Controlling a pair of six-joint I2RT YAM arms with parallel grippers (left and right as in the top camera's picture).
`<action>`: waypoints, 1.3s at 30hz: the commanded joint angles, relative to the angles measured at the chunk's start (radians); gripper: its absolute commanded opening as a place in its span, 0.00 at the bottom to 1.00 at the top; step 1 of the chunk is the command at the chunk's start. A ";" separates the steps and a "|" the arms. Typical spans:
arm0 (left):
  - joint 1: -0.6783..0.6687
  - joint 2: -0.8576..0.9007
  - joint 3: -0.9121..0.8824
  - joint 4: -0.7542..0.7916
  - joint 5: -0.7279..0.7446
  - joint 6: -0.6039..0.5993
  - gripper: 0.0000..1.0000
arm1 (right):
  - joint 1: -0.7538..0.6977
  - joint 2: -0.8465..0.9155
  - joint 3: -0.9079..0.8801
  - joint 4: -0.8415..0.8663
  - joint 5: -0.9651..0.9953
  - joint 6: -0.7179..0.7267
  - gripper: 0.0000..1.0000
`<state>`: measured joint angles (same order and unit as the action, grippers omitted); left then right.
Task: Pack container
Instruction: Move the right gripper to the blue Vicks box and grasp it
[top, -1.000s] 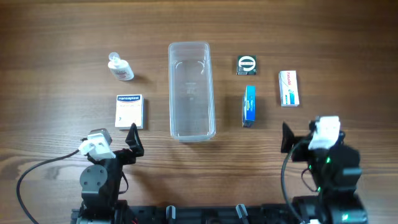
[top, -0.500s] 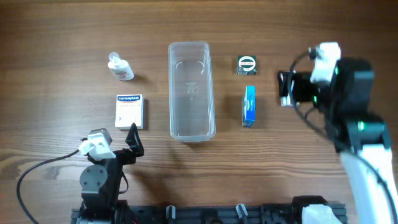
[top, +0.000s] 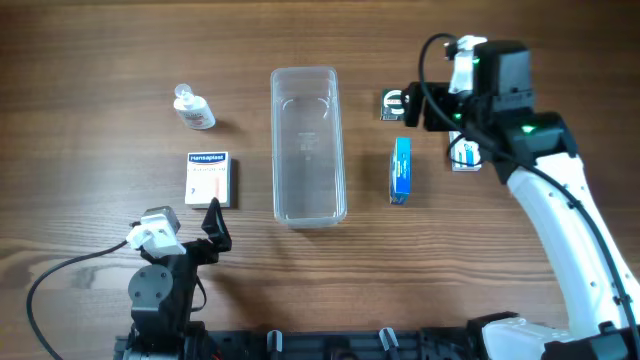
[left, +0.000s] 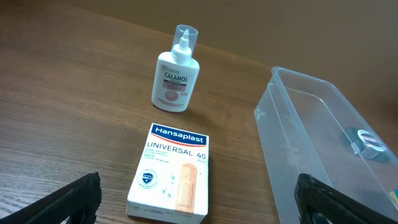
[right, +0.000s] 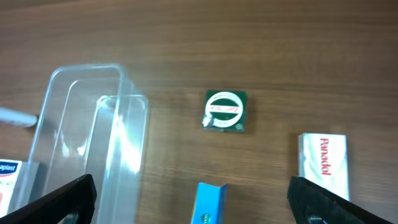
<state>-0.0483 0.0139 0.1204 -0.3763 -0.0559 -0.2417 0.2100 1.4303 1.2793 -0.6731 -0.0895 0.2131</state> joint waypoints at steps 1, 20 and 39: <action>-0.006 -0.006 -0.007 0.004 -0.014 -0.001 1.00 | 0.043 0.024 0.027 0.002 0.037 0.044 1.00; -0.006 -0.006 -0.007 0.004 -0.013 -0.001 1.00 | 0.046 0.224 0.022 -0.127 0.009 0.450 0.98; -0.006 -0.006 -0.007 0.004 -0.014 -0.001 0.99 | 0.054 0.387 0.022 -0.208 -0.069 0.197 0.91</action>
<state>-0.0483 0.0139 0.1204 -0.3763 -0.0559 -0.2417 0.2550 1.7844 1.2819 -0.8787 -0.1310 0.5156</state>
